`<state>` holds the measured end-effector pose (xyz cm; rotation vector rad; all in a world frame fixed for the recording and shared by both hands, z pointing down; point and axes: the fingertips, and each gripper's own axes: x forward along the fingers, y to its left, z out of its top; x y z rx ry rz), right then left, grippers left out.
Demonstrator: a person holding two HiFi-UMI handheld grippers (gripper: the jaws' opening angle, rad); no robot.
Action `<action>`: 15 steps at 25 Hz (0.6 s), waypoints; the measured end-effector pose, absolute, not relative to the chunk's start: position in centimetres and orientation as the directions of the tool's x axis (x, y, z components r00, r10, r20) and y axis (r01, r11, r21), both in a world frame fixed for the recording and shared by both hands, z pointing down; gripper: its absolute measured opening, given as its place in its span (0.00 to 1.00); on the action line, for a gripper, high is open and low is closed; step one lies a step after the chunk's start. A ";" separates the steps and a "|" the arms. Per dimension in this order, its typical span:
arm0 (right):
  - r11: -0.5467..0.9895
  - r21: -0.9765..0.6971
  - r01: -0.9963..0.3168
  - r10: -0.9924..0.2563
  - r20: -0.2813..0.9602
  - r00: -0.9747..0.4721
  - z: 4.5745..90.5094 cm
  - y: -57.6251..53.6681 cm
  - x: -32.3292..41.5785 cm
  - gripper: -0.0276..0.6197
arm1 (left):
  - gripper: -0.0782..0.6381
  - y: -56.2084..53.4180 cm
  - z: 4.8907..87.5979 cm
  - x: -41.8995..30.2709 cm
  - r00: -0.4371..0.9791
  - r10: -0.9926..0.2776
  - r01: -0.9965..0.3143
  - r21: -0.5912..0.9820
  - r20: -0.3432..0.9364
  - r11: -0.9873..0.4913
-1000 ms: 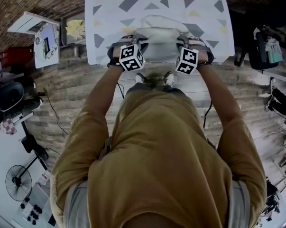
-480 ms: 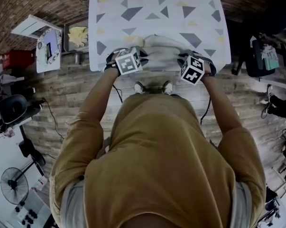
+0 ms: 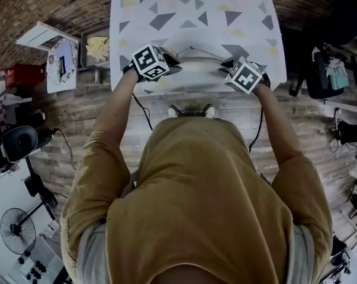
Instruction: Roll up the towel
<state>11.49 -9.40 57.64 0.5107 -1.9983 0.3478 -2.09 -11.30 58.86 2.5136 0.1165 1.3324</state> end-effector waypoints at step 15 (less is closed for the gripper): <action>0.765 -0.164 -0.623 -0.193 0.864 -0.465 58.7 -13.6 13.8 0.16 | 0.28 -16.6 59.0 -1.0 0.607 0.187 -0.215 0.387 0.772 -0.897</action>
